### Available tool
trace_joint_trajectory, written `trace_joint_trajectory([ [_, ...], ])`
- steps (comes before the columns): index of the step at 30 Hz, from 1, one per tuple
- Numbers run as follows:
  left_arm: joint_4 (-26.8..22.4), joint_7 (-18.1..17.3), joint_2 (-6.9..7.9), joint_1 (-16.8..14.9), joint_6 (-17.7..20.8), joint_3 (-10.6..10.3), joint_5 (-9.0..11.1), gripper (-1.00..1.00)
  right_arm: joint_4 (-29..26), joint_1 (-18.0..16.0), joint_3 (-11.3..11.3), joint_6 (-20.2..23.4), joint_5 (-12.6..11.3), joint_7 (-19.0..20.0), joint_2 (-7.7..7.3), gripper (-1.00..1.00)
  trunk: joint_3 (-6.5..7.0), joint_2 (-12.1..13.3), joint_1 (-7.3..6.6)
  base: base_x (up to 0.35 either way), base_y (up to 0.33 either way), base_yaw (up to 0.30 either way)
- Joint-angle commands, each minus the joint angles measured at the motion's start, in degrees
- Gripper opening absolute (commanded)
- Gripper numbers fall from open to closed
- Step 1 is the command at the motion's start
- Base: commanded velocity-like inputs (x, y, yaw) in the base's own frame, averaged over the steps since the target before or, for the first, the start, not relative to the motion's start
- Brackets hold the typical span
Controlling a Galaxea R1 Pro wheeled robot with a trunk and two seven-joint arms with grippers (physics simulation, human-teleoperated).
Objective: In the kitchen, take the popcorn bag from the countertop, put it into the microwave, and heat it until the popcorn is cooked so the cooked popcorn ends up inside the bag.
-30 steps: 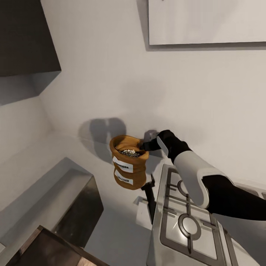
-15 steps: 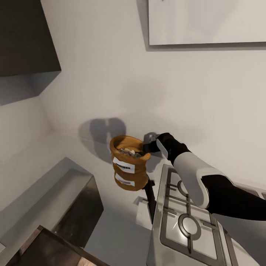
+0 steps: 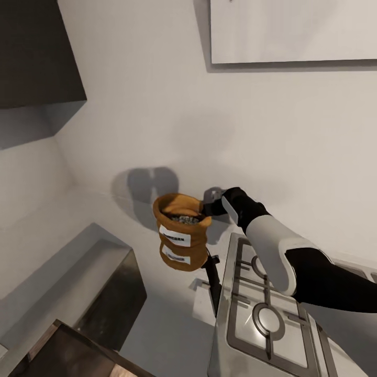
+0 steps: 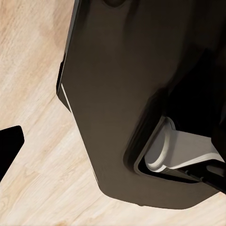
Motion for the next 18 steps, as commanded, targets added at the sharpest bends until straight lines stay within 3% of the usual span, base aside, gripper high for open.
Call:
trace_joint_trajectory([
  [1,-0.1,-0.2,0.02,0.0,0.2,0.0,0.5,1.00,-0.1,0.0,0.1,1.1,0.5,0.3,0.00,-1.00,-0.08,-0.1,0.01,0.000,0.000,0.000],
  [7,0.5,-0.2,-0.10,0.0,-2.5,0.0,0.5,1.00,-10.7,0.0,-0.2,14.3,0.0,0.2,0.00,-1.00,-0.08,-0.1,0.01,-0.031,0.000,0.000],
  [12,0.5,0.3,-0.37,0.0,-2.5,0.1,0.5,1.00,-11.1,0.0,-0.2,15.1,-0.2,0.1,0.00,-1.00,-0.08,-0.1,0.01,-0.317,0.000,0.000],
  [18,0.3,5.6,-0.58,0.0,-2.5,0.2,0.6,1.00,-11.2,0.0,-0.1,15.7,0.3,0.1,0.00,-1.00,-0.08,-0.1,0.01,-0.344,0.023,0.000],
])
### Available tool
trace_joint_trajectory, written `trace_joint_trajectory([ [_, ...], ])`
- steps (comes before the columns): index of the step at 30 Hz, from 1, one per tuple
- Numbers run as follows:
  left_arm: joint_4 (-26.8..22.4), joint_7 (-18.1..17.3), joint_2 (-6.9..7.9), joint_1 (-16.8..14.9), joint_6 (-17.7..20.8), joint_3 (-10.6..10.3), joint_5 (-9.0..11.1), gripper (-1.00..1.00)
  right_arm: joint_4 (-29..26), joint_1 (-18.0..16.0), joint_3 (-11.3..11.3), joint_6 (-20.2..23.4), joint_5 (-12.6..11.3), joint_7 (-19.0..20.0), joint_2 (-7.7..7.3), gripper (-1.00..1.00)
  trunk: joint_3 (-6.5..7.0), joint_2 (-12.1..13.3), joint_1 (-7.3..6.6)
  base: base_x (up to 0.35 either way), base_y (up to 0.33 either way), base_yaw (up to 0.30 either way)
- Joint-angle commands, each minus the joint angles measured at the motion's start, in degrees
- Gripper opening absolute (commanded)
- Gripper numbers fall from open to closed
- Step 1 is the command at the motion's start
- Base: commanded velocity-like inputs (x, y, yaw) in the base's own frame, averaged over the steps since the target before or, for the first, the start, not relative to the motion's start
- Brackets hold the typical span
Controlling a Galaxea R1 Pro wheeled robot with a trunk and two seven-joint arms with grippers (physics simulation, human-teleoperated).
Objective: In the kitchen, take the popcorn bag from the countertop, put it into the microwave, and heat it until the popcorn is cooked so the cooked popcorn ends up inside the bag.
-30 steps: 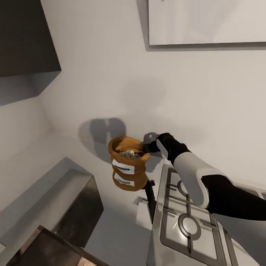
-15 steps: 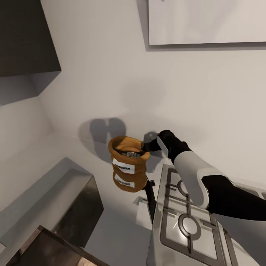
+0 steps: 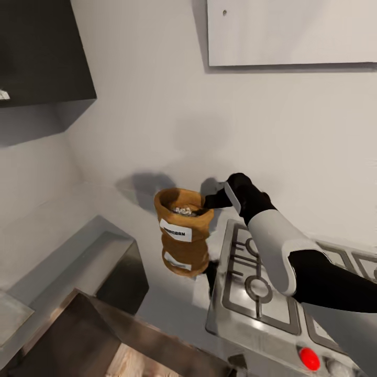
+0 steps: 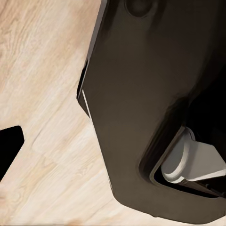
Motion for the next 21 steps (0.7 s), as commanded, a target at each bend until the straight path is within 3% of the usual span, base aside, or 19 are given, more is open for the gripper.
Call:
trace_joint_trajectory([
  [1,-0.1,0.3,-0.01,0.0,-0.1,0.0,0.2,1.00,-0.4,0.0,0.1,1.0,0.6,0.5,0.00,-1.00,-0.08,-0.1,-0.02,-0.345,0.068,0.000],
  [4,-0.1,0.5,-0.02,0.0,-0.1,-0.2,0.2,1.00,-3.4,0.0,0.0,3.6,0.6,0.5,0.00,-1.00,-0.08,-0.1,-0.02,-0.346,0.073,0.000],
  [7,-0.2,0.5,-0.02,0.0,-0.1,-0.2,0.3,1.00,-5.3,0.0,0.0,3.6,0.6,0.5,0.00,-1.00,-0.08,-0.1,-0.02,-0.346,0.077,0.000],
  [21,-0.1,0.5,-0.02,0.0,-0.1,-0.2,0.1,1.00,-5.7,0.0,-0.1,3.6,0.9,0.5,0.00,-1.00,0.50,-0.1,-0.02,-0.346,0.050,0.000],
])
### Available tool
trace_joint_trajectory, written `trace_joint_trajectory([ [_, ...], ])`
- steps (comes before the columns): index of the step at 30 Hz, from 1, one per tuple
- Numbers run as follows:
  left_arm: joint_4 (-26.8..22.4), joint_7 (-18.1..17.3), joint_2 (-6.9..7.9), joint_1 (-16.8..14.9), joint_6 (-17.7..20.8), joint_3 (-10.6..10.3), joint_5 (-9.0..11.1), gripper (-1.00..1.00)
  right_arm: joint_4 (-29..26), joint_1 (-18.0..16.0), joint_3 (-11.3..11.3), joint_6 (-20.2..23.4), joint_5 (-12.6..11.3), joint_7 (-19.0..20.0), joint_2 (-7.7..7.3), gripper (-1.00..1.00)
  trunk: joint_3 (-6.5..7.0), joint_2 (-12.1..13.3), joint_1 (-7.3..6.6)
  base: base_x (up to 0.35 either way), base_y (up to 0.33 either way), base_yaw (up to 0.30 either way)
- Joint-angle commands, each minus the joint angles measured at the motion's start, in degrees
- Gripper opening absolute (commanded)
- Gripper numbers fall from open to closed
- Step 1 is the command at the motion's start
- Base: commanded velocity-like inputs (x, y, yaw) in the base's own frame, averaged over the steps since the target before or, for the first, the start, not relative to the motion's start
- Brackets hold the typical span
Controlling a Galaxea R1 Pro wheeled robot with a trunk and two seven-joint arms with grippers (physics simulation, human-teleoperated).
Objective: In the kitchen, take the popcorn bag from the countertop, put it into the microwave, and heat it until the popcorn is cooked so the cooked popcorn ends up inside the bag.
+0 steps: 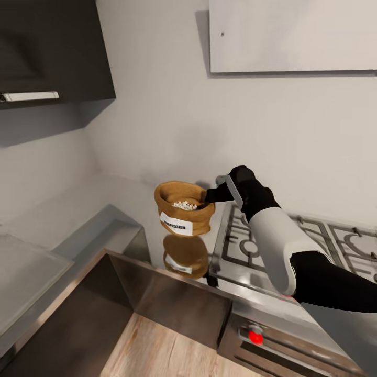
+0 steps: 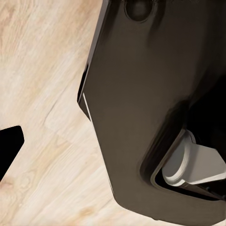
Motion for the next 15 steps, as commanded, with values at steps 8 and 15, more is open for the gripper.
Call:
trace_joint_trajectory([
  [8,-0.1,0.1,0.08,0.0,-0.1,-0.1,-0.1,1.00,0.0,0.0,0.2,0.2,0.6,0.5,0.00,-1.00,0.64,-0.1,-0.02,-0.161,0.000,0.000],
  [15,-0.1,0.1,0.08,0.0,-0.1,-0.2,-0.1,1.00,0.0,0.0,0.2,0.2,0.7,0.4,0.00,-1.00,1.27,-0.1,-0.02,-0.001,0.000,0.000],
])
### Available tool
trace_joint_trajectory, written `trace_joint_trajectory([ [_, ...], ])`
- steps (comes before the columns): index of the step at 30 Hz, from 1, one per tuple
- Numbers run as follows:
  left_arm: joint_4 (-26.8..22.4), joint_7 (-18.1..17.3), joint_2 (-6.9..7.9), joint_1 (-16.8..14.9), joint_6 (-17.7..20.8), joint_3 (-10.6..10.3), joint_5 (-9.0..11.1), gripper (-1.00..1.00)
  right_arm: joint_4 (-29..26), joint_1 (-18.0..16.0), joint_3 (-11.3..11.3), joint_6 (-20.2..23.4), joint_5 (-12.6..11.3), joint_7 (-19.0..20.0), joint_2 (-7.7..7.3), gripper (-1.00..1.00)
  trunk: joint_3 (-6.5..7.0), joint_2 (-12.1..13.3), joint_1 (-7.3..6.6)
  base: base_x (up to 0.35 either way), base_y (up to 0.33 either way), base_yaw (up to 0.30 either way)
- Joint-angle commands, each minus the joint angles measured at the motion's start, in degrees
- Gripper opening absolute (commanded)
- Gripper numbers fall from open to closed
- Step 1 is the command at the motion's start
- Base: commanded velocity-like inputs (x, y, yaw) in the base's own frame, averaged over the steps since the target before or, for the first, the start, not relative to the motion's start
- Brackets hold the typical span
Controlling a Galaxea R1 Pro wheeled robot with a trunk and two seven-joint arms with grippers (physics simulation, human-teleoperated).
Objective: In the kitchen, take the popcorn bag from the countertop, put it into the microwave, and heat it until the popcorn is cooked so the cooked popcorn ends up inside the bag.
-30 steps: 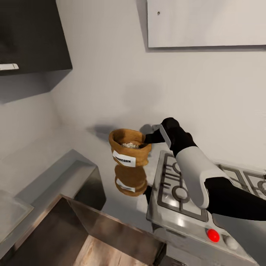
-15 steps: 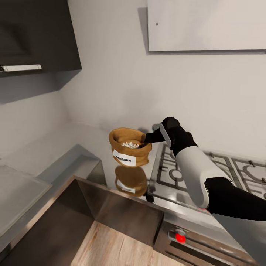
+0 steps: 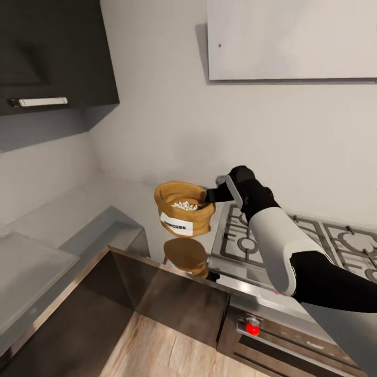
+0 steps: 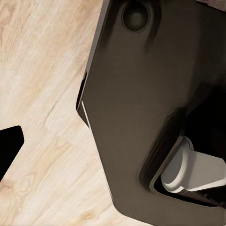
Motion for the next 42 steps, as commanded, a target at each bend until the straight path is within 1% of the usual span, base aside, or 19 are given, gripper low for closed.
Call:
trace_joint_trajectory([
  [1,0.0,0.1,0.00,0.0,-0.1,-0.1,0.3,1.00,0.0,0.0,0.0,0.2,0.6,0.5,0.00,-1.00,0.01,-0.1,0.02,0.000,0.000,0.000],
  [6,0.0,0.1,0.00,0.0,-0.1,-0.1,0.5,1.00,-0.2,0.0,0.0,0.2,0.6,0.5,0.00,-1.00,0.46,-0.1,0.02,0.000,0.000,0.000],
  [8,0.0,0.1,0.00,0.0,-0.1,-0.1,0.6,1.00,-1.1,0.0,0.0,0.2,0.6,0.5,0.00,-1.00,0.64,-0.1,0.02,0.000,0.000,0.000],
  [10,0.0,0.1,0.00,0.0,-0.1,-0.1,0.6,1.00,-3.5,0.0,0.0,0.2,0.6,0.5,0.00,-1.00,0.82,-0.1,0.02,0.000,0.000,0.000],
  [13,0.0,0.1,0.00,0.0,-0.1,-0.1,0.6,1.00,-4.2,0.0,0.1,0.2,0.5,0.5,0.00,-1.00,1.09,-0.1,0.02,0.000,0.000,0.000],
  [31,0.0,0.1,0.01,0.0,-0.1,0.0,0.7,1.00,-3.8,0.0,0.0,0.2,0.2,0.4,0.00,-1.00,2.71,-0.1,0.02,0.000,0.000,0.000],
  [35,0.0,0.1,0.07,0.0,-0.1,0.1,0.7,1.00,-3.8,0.0,0.0,0.2,0.3,-0.4,0.00,-1.00,3.07,-0.1,0.02,0.000,0.000,0.000],
  [42,0.0,0.0,0.05,0.0,-0.1,0.1,0.7,1.00,-4.0,0.0,0.0,0.2,0.4,-0.6,0.00,-1.00,3.70,-0.1,0.02,0.000,0.000,0.000],
])
